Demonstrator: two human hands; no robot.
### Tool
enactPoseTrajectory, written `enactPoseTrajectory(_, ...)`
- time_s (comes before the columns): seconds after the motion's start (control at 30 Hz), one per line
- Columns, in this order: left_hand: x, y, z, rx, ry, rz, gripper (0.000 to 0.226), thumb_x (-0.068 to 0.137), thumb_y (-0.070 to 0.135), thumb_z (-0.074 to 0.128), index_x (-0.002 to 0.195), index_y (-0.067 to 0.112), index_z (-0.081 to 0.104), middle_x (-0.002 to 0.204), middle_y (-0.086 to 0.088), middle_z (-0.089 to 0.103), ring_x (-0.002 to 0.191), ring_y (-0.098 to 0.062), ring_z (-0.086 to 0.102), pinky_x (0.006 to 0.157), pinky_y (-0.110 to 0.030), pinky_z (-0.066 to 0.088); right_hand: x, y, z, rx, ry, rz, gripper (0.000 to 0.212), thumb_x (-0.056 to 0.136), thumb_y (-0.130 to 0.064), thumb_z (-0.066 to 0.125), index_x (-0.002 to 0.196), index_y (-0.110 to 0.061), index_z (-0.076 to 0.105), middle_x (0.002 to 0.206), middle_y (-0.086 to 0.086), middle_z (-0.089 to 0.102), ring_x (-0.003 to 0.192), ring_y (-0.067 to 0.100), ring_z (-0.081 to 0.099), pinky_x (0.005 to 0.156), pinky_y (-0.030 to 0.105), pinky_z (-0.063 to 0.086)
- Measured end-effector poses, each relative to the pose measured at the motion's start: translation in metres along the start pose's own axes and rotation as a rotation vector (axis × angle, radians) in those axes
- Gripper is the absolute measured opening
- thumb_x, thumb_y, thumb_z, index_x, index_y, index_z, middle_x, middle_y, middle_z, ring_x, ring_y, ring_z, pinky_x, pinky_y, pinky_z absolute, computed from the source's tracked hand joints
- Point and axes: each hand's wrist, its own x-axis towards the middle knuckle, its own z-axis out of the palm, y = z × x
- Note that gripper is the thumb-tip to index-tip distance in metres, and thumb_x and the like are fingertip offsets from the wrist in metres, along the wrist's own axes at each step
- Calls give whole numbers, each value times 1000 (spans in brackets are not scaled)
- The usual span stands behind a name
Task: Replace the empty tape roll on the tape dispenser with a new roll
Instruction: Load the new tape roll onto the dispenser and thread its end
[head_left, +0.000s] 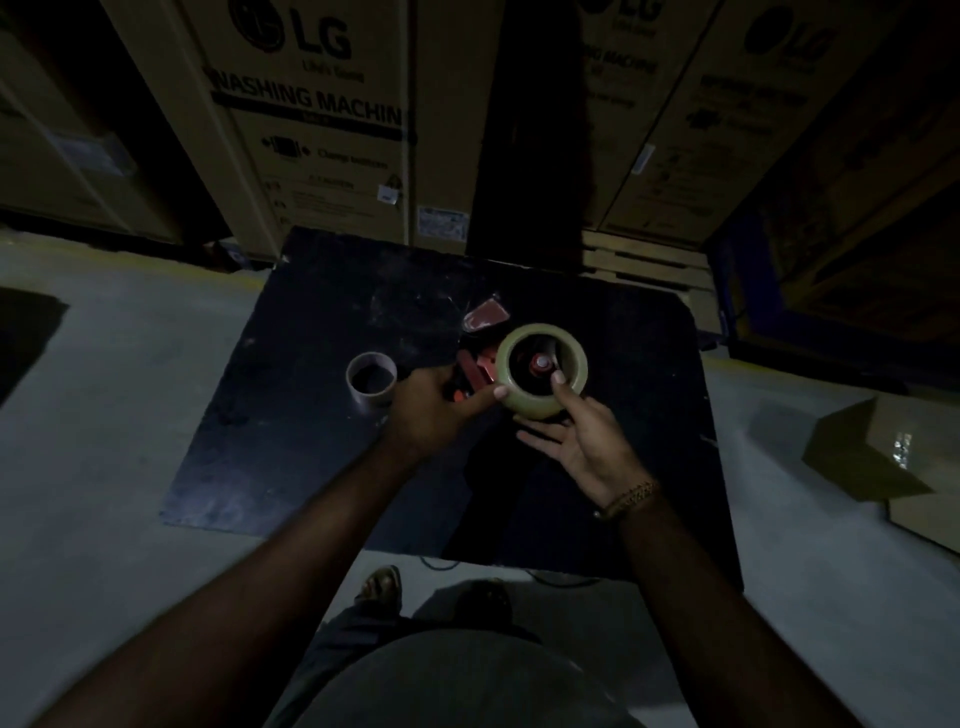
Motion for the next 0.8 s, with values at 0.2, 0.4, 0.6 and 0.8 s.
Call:
enactPoseTrajectory(0.2, 4, 18, 19, -120, -110, -64, 53, 80, 75, 74, 107, 29, 81, 85, 5, 81, 73, -12, 76, 73, -45, 66, -10, -9, -4, 21, 38, -126, 40, 98, -38, 68, 131, -15, 67, 125, 7, 77, 119, 30, 71, 107, 48, 55)
enactPoseTrajectory(0.4, -5, 37, 48, -297, -248, -101, 23, 98, 17, 77, 117, 5, 74, 74, 11, 75, 60, 4, 66, 59, -17, 52, -17, -9, -7, -28, 105, -173, 29, 97, -37, 69, 120, -20, 73, 113, -2, 81, 108, 16, 76, 97, 37, 57)
enactPoseTrajectory(0.6, -18, 43, 64, -345, -484, -186, 35, 99, 14, 75, 131, 6, 62, 97, -12, 76, 72, -22, 71, 63, -30, 59, -14, -11, -15, -2, 375, -345, 23, 85, -29, 83, 97, -10, 77, 97, 10, 82, 94, 27, 80, 81, 40, 65)
enactPoseTrajectory(0.8, -29, 48, 77, -342, -580, -240, 17, 106, 22, 65, 117, 12, 58, 81, -4, 64, 63, -17, 63, 52, -30, 51, -15, 0, -25, -162, 374, -309, 37, 87, -42, 81, 107, -11, 74, 104, 5, 81, 101, 22, 77, 88, 42, 64)
